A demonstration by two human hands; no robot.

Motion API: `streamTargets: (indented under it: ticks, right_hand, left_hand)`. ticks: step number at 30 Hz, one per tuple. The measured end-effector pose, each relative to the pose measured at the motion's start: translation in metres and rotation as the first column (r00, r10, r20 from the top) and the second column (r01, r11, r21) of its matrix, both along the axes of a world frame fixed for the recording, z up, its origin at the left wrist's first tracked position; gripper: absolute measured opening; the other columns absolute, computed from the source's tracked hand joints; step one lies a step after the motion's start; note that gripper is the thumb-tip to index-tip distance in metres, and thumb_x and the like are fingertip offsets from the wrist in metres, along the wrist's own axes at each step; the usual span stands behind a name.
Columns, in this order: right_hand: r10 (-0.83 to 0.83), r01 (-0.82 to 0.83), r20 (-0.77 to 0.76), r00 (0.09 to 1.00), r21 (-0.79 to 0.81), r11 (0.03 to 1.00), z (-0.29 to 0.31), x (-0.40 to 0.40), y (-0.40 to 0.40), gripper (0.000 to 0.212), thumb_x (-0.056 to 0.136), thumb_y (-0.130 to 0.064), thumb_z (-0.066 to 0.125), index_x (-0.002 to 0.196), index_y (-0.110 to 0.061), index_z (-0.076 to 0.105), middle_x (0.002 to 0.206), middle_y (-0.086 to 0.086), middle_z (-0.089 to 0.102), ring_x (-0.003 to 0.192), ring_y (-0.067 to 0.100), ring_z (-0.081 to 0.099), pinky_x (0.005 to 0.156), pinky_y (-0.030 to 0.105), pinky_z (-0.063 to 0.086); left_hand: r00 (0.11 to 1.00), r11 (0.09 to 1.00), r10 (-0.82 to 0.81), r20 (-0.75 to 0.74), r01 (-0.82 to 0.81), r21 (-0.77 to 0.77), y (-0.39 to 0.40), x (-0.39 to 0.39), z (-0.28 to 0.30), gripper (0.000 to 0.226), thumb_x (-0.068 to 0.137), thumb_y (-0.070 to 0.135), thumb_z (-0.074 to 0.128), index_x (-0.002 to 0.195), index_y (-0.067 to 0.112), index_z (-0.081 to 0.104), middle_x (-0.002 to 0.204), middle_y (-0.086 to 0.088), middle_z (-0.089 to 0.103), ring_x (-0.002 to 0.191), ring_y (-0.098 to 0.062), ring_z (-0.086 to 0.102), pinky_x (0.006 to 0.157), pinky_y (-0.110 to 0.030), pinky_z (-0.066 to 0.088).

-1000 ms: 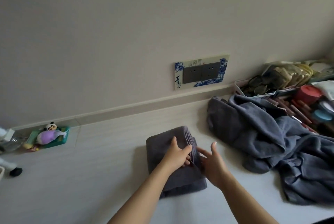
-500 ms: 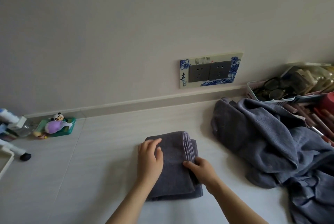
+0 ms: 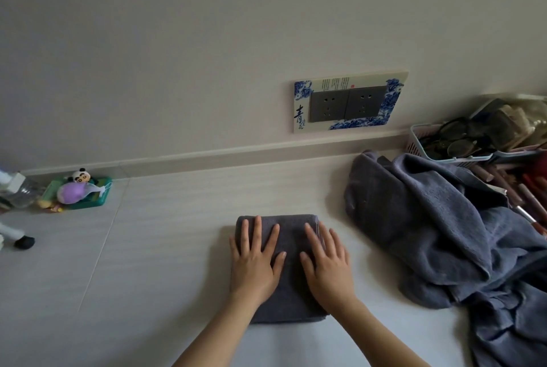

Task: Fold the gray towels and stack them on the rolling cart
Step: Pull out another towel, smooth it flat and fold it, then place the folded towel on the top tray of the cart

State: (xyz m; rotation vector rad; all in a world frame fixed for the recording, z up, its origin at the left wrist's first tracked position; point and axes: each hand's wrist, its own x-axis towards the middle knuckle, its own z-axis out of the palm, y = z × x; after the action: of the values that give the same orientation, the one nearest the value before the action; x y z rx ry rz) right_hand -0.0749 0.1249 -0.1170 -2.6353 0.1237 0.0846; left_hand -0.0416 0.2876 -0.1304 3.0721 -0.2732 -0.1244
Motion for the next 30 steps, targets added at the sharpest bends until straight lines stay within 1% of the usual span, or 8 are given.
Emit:
streamTargets:
  ticks: [3,6,10,14,18,20,23,30]
  right_hand:
    - [0.031,-0.042,-0.101,0.994,-0.102,0.994,-0.013,0.003,0.006,0.062,0.094,-0.057,0.010,0.145,-0.028,0.031,0.150,-0.001,0.031,0.134,0.028,0.040,0.111,0.039,0.001]
    - [0.062,-0.069,-0.154,0.986,-0.042,0.997,-0.024,0.004,0.007,0.088,0.068,-0.071,-0.030,0.144,-0.029,-0.015,0.150,-0.012,-0.016,0.145,0.015,-0.005,0.111,0.035,-0.017]
    - [0.050,-0.057,-0.179,0.983,-0.037,0.998,-0.029,0.008,0.007,0.091,0.056,-0.071,-0.040,0.137,-0.029,-0.029,0.147,-0.013,-0.026,0.144,0.013,-0.014,0.114,0.035,-0.014]
    - [0.056,-0.059,-0.201,0.978,-0.010,0.998,-0.027,0.011,0.007,0.086,0.065,-0.076,-0.027,0.138,-0.031,-0.025,0.152,-0.010,-0.019,0.146,0.016,-0.001,0.116,0.032,0.000]
    - [0.014,0.008,-0.188,0.982,0.115,0.993,-0.010,0.009,0.009,0.071,0.090,-0.060,0.027,0.149,-0.031,-0.001,0.158,0.005,0.006,0.140,0.026,0.021,0.111,0.035,0.019]
    - [-0.107,0.156,-0.162,0.981,0.329,0.931,-0.004,0.007,0.009,0.076,0.089,-0.042,0.056,0.150,-0.025,0.014,0.145,0.014,0.032,0.131,0.029,0.035,0.106,0.036,0.031]
    - [-0.239,0.385,-0.338,0.910,0.476,0.791,-0.001,0.008,0.010,0.079,0.077,-0.037,0.074,0.140,-0.011,0.032,0.128,0.011,0.053,0.117,0.027,0.052,0.092,0.033,0.044]
    - [-0.017,0.521,-0.650,0.760,0.592,0.615,0.013,0.010,0.045,0.058,0.067,-0.042,0.081,0.105,-0.001,0.063,0.094,0.009,0.071,0.085,0.024,0.068,0.068,0.031,0.056]
  left_hand:
    - [1.000,0.999,-0.010,-0.014,0.009,-0.035,0.004,-0.001,-0.003,0.057,0.089,0.052,0.030,0.141,0.029,0.039,0.149,-0.013,0.035,0.137,-0.037,0.024,0.099,-0.061,0.036]
    - [0.999,0.995,-0.040,0.009,0.040,-0.087,0.011,0.000,-0.007,0.055,0.092,0.052,0.027,0.143,0.032,0.031,0.153,-0.008,0.028,0.140,-0.034,0.020,0.099,-0.058,0.038]
    - [0.999,0.991,-0.035,0.003,0.035,-0.126,0.012,0.003,-0.009,0.056,0.090,0.050,0.032,0.143,0.034,0.029,0.153,-0.006,0.029,0.141,-0.032,0.020,0.097,-0.057,0.041]
    - [0.999,0.989,-0.036,-0.015,0.034,-0.144,0.011,0.007,-0.008,0.056,0.089,0.051,0.033,0.142,0.034,0.031,0.151,-0.006,0.032,0.139,-0.031,0.021,0.096,-0.055,0.042]
    - [0.998,0.949,0.028,-0.048,-0.042,-0.312,0.018,0.007,-0.003,0.066,0.086,0.058,0.034,0.147,0.034,0.023,0.157,-0.007,0.015,0.143,-0.026,0.009,0.109,-0.051,0.030]
    - [0.956,0.809,0.190,-0.224,-0.281,-0.517,0.025,-0.001,0.000,0.081,0.081,0.059,0.051,0.149,0.034,0.014,0.155,-0.005,0.014,0.142,-0.023,0.015,0.113,-0.041,0.026]
    - [0.785,0.429,0.345,-0.515,-0.619,-0.658,0.042,-0.015,0.003,0.115,0.053,0.066,0.073,0.145,0.021,0.020,0.141,-0.001,0.043,0.125,-0.018,0.046,0.103,-0.039,0.042]
    - [0.593,-0.037,0.194,-0.781,-0.791,-0.610,0.092,-0.046,0.032,0.077,0.049,0.044,0.088,0.111,0.008,0.059,0.097,-0.006,0.073,0.085,-0.020,0.071,0.069,-0.029,0.055]
